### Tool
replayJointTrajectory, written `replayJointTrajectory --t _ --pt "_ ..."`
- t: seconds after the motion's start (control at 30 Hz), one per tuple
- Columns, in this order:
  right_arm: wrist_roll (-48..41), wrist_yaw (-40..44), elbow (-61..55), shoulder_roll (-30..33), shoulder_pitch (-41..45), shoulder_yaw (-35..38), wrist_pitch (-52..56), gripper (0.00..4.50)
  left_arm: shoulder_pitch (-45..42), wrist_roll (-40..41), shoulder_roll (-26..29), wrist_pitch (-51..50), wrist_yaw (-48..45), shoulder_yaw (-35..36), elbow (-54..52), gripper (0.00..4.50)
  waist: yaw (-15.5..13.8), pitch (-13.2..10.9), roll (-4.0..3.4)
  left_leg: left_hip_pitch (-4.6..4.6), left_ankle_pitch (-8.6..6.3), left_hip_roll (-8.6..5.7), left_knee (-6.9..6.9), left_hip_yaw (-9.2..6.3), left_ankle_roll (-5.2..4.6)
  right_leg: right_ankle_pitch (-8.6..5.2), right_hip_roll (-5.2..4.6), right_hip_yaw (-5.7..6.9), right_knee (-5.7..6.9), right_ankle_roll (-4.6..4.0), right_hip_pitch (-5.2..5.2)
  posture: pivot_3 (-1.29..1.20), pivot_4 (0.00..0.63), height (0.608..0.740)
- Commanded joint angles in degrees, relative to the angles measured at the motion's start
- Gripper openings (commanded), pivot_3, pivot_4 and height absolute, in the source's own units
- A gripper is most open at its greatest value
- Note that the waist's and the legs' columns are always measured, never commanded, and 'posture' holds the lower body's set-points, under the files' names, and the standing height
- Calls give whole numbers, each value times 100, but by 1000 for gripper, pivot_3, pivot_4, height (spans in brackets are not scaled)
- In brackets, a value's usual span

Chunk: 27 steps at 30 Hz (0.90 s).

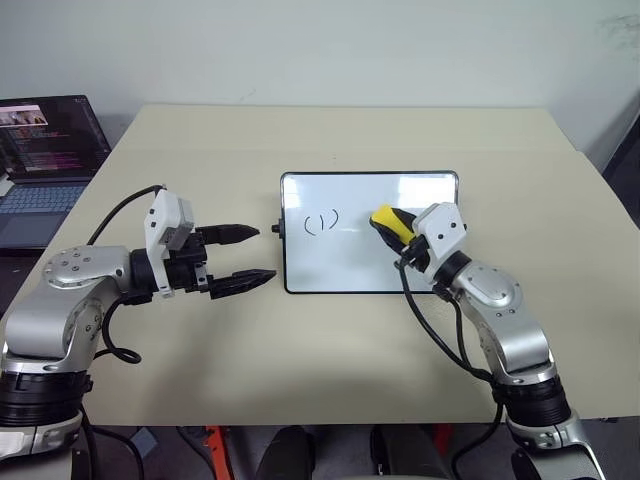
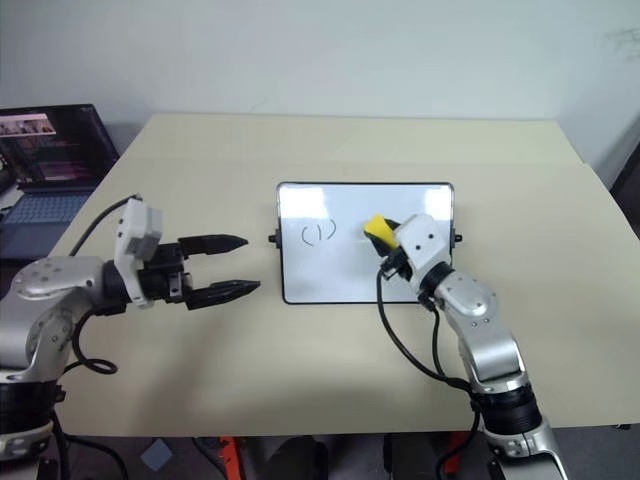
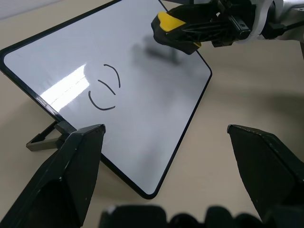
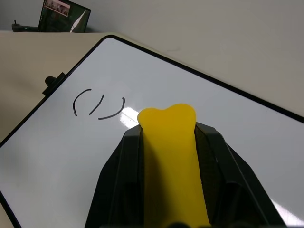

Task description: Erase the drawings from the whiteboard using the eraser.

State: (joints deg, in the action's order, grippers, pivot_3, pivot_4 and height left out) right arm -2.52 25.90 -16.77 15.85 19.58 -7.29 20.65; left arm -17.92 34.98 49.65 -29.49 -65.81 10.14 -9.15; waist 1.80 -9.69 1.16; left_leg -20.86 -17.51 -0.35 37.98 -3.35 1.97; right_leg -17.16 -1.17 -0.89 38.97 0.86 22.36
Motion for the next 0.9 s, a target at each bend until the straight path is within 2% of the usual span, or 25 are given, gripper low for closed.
replayJointTrajectory --t 0.03,0.57,0.9 --pt "-29 -74 -41 51 120 151 -46 1177 -156 -22 -15 108 -15 3 -51 4500 1 0 0 0 0 0 0 0 0 0 0 0 0 0 0 0 150 740" --pt "-49 -121 209 -29 460 78 -169 1177 -167 -113 63 223 34 62 41 4500 5 0 0 0 0 0 0 1 0 0 1 0 1 0 1 0 150 740" --pt "-25 -114 564 -147 756 37 -335 1177 73 -154 273 201 117 380 10 4500 4 0 -1 0 0 0 0 0 0 0 0 0 1 0 2 0 150 740"
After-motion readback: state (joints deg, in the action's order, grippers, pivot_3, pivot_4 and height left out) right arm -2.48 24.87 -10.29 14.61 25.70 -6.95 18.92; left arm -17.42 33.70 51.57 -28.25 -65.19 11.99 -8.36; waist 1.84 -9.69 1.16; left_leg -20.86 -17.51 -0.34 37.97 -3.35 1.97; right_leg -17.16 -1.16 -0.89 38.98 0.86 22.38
